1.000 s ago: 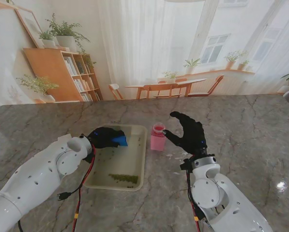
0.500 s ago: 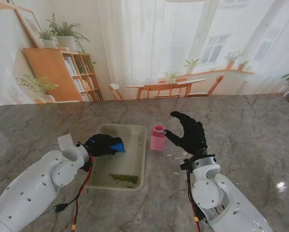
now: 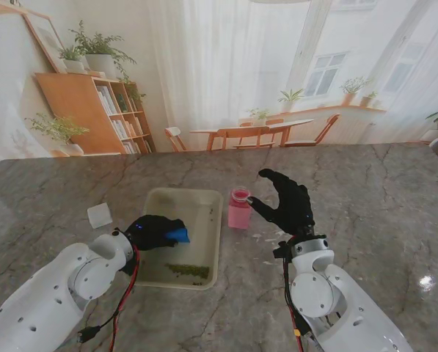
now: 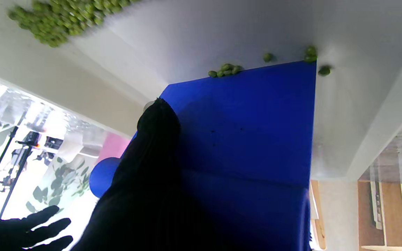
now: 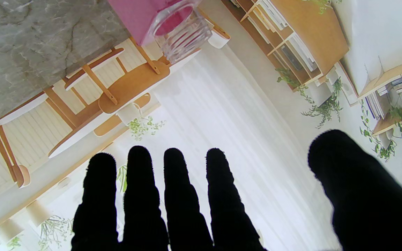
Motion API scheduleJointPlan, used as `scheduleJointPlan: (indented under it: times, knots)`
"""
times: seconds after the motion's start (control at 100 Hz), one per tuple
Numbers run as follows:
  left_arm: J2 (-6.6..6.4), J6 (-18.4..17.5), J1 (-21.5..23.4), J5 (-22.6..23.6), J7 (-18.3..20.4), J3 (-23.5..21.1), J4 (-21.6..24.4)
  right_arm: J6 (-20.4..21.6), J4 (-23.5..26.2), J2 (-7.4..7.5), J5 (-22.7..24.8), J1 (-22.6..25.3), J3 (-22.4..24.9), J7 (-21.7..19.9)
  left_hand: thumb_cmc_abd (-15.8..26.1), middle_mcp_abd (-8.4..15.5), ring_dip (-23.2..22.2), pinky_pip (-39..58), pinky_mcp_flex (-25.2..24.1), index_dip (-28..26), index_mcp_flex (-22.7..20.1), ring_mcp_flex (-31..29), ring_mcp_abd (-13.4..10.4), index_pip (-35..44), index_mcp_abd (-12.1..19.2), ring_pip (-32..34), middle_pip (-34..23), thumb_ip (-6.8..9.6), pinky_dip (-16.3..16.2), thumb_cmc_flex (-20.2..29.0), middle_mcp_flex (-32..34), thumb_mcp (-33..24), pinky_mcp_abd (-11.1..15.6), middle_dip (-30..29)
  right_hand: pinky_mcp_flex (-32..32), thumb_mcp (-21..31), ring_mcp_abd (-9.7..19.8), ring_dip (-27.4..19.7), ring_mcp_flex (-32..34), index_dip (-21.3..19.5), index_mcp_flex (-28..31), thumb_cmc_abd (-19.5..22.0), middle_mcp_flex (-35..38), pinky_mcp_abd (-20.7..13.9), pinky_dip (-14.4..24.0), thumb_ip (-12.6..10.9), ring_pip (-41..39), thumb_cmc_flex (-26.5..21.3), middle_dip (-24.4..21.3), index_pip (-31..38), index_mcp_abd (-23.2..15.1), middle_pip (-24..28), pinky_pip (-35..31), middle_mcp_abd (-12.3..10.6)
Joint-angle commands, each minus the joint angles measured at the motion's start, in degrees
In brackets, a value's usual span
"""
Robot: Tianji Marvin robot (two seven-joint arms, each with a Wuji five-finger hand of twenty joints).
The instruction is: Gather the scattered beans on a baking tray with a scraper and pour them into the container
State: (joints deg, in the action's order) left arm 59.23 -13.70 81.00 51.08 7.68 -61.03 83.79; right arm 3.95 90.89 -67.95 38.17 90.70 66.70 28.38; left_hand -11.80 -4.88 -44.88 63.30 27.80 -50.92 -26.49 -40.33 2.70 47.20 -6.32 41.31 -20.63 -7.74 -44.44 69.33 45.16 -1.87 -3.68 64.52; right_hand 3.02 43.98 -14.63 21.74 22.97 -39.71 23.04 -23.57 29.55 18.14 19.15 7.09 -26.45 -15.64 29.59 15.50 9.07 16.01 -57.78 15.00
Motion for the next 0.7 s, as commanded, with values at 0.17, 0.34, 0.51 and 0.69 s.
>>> scheduleJointPlan:
  times: [0.17,0.34,0.51,0.69]
  knots:
    - [-0.78,1.7,7.6,1.2,4.4,-2.7,4.2,0.7,-0.1,-0.27,-0.3,0.2,-0.1,-0.3,-0.1,0.6,-1.0,3.2,1.6,-1.2,-4.1,-4.4,-1.2,0.3,1.2,3.8,-1.2,2.66,-2.2,4.6,4.8,-3.9,0.3,0.8,0.2,-0.9,0.8,1.1,0.9,1.1,0.5,1.3,0.4,0.4,0.9,-2.0,0.7,0.0,-0.2,0.4,-1.4,-0.8,0.6,-1.0]
    - [-0.8,2.7,10.8,0.2,5.9,-4.2,7.3,0.7,-0.1,-0.3,-0.3,0.2,-0.1,-0.1,-0.7,0.4,-1.2,3.6,1.5,-1.3,-4.7,-4.6,-0.7,0.0,1.0,4.0,-1.1,2.63,-2.6,4.6,5.4,-4.3,-0.2,1.0,0.2,-0.9,0.7,1.1,0.9,1.1,0.6,1.3,0.4,0.4,0.9,-2.0,0.7,0.0,-0.2,0.5,-1.3,-0.8,0.6,-1.0]
    - [-0.94,3.0,12.9,-0.6,7.7,-5.1,9.8,0.7,0.1,-0.31,-0.3,0.3,-0.1,0.0,-0.9,0.0,-1.3,4.0,1.5,-1.1,-5.2,-4.8,-0.3,-0.4,0.6,4.1,-1.0,2.58,-3.0,4.6,5.8,-4.6,-0.8,1.1,0.2,-0.9,0.8,1.1,0.9,1.1,0.5,1.3,0.3,0.4,0.9,-2.0,0.7,0.0,-0.2,0.4,-1.5,-0.8,0.6,-1.0]
    - [-1.08,3.5,14.7,-0.4,9.0,-5.8,12.2,0.8,0.3,-0.35,-0.3,0.5,0.0,0.2,-1.1,-0.7,-1.9,6.4,2.2,-0.8,-6.2,-5.0,0.4,-1.1,0.1,4.9,-0.7,2.51,-4.4,4.6,6.4,-5.0,-0.2,1.5,0.2,-0.9,0.7,1.1,0.9,1.1,0.5,1.3,0.4,0.4,0.9,-2.0,0.7,0.0,-0.2,0.4,-1.5,-0.8,0.6,-1.0]
